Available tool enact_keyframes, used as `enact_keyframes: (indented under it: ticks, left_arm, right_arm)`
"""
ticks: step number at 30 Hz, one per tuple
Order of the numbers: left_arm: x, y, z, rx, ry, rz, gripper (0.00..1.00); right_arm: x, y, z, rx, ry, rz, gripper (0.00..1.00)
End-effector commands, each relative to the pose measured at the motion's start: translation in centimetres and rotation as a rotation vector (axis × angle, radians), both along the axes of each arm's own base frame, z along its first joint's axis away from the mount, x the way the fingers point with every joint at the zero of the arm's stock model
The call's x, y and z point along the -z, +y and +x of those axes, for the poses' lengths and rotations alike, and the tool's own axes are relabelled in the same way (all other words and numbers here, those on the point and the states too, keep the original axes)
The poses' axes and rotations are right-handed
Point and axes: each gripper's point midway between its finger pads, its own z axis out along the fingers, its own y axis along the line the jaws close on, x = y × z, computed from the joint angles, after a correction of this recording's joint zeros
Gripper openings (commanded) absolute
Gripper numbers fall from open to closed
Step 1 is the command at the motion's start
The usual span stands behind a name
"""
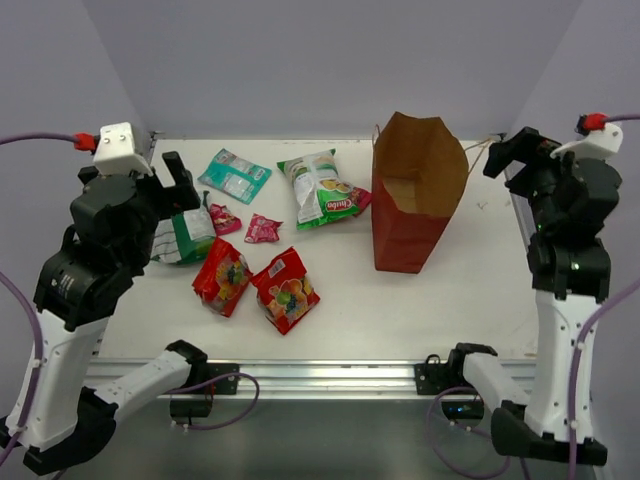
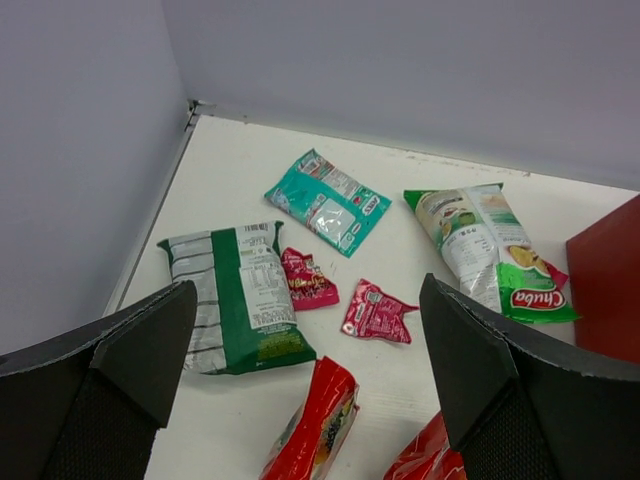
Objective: Take the snacks out of the paper bag
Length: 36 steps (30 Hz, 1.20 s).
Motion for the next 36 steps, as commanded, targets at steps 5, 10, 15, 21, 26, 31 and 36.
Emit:
enact_keyframes:
  ticks: [5, 10, 15, 21, 26, 31, 36]
  left_arm:
    - [-7.3, 2.6, -5.1, 0.034, -0.184, -0.014, 1.0]
    - [-8.5, 4.8, -8.6, 0.018, -0.296, -0.034, 1.0]
    - [-8.2, 5.8, -10.5, 0.016, -0.334, -0.054, 1.0]
    - [-5.0, 7.2, -11.1, -0.05, -0.276, -0.027, 1.0]
    - [-4.3, 8.0, -11.4, -0.09, -0.275, -0.026, 1.0]
    - [-4.1, 8.1, -11.3, -0.101, -0.285, -0.03, 1.0]
    - [-2.9, 7.3, -10.4, -0.076, -0.245, -0.02, 1.0]
  right_arm:
    - [-5.3, 0.3, -11.2, 0.05, -0.216, -0.063, 0.99]
    - [-9.2, 2.0, -19.0, -0.013, -0.47, -0.125, 0.99]
    - [-9.5, 1.8, -22.0, -0.044, -0.555, -0.158, 0.99]
    - [-8.4, 1.5, -24.3, -0.062, -0.644, -0.202, 0.99]
    - [-7.1, 1.5, -24.2, -0.086, -0.634, -0.208, 0.99]
    - [-7.1, 1.5, -24.0, -0.088, -0.636, -0.208, 0.99]
    - [-7.0, 1.9, -23.5, -0.114, -0.631, -0.204, 0.99]
